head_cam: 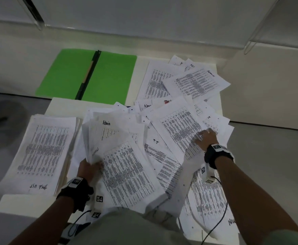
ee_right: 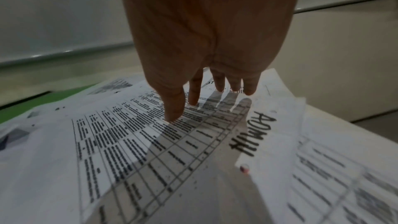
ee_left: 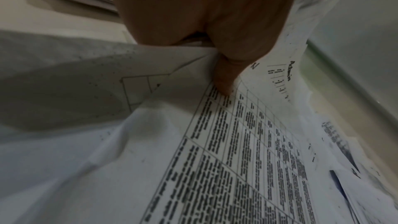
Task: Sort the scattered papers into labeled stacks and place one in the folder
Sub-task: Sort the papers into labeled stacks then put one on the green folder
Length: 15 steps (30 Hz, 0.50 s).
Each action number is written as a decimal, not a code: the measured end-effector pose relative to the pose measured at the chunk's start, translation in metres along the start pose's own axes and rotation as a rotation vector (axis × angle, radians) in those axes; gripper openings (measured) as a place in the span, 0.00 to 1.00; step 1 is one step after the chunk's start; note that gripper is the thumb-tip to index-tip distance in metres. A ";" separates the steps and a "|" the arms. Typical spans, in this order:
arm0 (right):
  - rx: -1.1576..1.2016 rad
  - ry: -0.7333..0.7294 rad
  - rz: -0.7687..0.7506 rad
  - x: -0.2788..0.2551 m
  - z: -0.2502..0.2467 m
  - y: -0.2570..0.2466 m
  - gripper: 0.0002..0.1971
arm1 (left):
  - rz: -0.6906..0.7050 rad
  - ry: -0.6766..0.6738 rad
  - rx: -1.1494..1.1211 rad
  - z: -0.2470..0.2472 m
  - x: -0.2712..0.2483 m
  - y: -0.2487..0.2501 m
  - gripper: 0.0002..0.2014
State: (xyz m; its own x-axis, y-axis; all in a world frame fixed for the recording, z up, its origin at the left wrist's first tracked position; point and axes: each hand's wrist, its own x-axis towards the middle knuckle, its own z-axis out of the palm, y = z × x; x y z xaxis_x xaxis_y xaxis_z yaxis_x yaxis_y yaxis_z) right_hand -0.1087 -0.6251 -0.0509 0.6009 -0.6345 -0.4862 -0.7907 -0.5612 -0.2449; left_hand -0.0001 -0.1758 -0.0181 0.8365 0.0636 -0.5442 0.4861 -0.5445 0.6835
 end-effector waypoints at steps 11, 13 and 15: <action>-0.111 0.081 0.115 0.025 -0.011 -0.011 0.49 | 0.005 0.003 0.118 0.010 0.015 -0.005 0.13; 0.011 0.086 0.128 0.027 -0.014 -0.016 0.36 | -0.014 -0.009 0.193 0.012 0.021 -0.009 0.12; 0.093 0.055 0.148 0.027 -0.015 -0.021 0.29 | -0.027 -0.012 0.222 0.012 0.024 -0.012 0.12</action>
State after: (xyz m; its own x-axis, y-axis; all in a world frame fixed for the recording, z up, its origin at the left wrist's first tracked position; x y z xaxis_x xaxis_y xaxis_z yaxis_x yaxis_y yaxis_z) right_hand -0.0737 -0.6383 -0.0468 0.4805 -0.7360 -0.4768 -0.8769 -0.4096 -0.2515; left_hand 0.0114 -0.1780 -0.0457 0.8203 0.0714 -0.5674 0.4395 -0.7136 0.5456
